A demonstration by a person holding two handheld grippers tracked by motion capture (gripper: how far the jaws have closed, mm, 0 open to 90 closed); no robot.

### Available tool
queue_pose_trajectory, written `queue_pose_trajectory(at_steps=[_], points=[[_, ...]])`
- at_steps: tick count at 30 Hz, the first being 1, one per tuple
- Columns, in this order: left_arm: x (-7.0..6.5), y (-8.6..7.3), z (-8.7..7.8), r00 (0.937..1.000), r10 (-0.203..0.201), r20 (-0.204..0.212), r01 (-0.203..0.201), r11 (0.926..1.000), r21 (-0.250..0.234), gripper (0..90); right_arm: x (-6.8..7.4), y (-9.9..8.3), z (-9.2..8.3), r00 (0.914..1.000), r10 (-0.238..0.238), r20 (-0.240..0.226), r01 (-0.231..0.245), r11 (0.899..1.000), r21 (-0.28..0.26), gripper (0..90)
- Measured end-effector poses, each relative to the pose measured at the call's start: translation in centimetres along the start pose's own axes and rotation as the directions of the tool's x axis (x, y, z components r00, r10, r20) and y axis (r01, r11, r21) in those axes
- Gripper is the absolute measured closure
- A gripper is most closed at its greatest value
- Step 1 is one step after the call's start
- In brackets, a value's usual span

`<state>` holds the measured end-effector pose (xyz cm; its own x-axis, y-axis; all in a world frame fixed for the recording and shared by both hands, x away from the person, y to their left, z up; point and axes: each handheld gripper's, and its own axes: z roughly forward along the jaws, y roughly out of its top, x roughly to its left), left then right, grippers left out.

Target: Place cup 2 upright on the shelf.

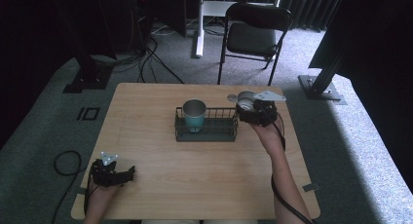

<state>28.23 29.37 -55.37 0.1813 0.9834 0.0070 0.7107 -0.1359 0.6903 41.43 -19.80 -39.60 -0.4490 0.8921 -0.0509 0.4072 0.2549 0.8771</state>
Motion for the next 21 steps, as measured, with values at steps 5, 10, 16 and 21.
queue_pose_trajectory(at_steps=[5, 10, 16, 21], points=[[0.0, 0.0, 0.0, 1.0000, 0.000, 0.000, 0.000, 1.0000, 0.000, 2.0, 1.3, 0.6, 0.7, 0.9995, -0.018, -0.027, 0.018, 1.000, -0.001, 18.1], [0.0, 0.0, 0.0, 1.0000, 0.000, 0.000, 0.000, 1.0000, 0.000, 2.0, 2.4, 1.0, 1.5, 0.9981, -0.035, -0.051, 0.035, 0.999, 0.000, 18.1], [0.0, 0.0, 0.0, 1.0000, 0.000, 0.000, 0.000, 1.0000, 0.000, 2.0, 3.3, 1.0, 2.3, 0.9962, -0.051, -0.072, 0.052, 0.999, 0.013, 18.1], [0.0, 0.0, 0.0, 1.0000, 0.001, 0.000, -0.001, 1.0000, 0.000, 2.0, 3.9, 0.7, 3.3, 0.9939, -0.063, -0.090, 0.065, 0.998, 0.022, 18.1]])
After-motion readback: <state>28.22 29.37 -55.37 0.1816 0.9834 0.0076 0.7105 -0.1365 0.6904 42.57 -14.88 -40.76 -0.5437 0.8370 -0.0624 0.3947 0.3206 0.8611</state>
